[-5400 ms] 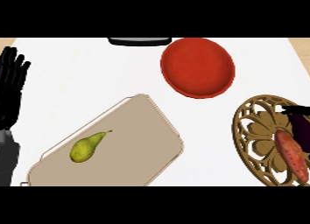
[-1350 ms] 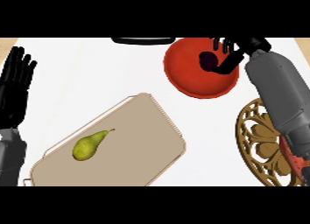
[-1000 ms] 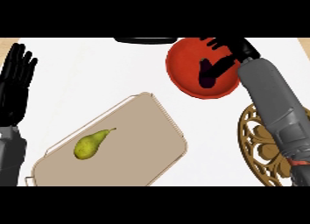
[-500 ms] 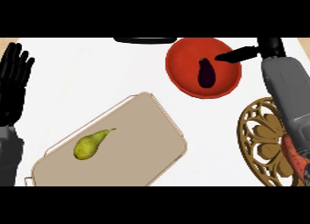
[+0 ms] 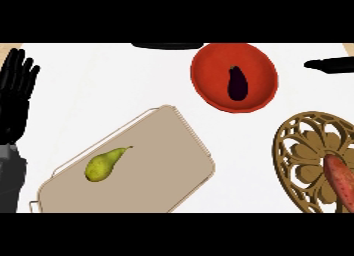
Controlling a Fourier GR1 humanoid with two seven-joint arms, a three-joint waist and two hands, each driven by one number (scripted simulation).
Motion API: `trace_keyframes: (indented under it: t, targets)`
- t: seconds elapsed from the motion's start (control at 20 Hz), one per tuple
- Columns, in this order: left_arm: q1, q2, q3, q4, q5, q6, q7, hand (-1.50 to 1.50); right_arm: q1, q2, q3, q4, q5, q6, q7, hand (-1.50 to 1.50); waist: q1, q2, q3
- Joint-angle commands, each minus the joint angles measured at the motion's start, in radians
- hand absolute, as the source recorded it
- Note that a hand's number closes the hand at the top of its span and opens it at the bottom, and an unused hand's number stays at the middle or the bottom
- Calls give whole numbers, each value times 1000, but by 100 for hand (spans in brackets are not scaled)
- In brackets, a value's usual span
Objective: Pick the eggplant from the placemat and place it in the bowl
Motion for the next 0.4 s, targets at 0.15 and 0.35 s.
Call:
trace_keyframes:
  t: [0.15,0.35]
  targets:
    - [8,-17,-14,-39,4,6,22,0,68,-164,-62,72,-50,136,-79,-150,21,8,2]
    - [-2,-26,-29,-29,-13,14,15,0,111,-233,-84,93,-72,237,-126,-150,22,11,4]
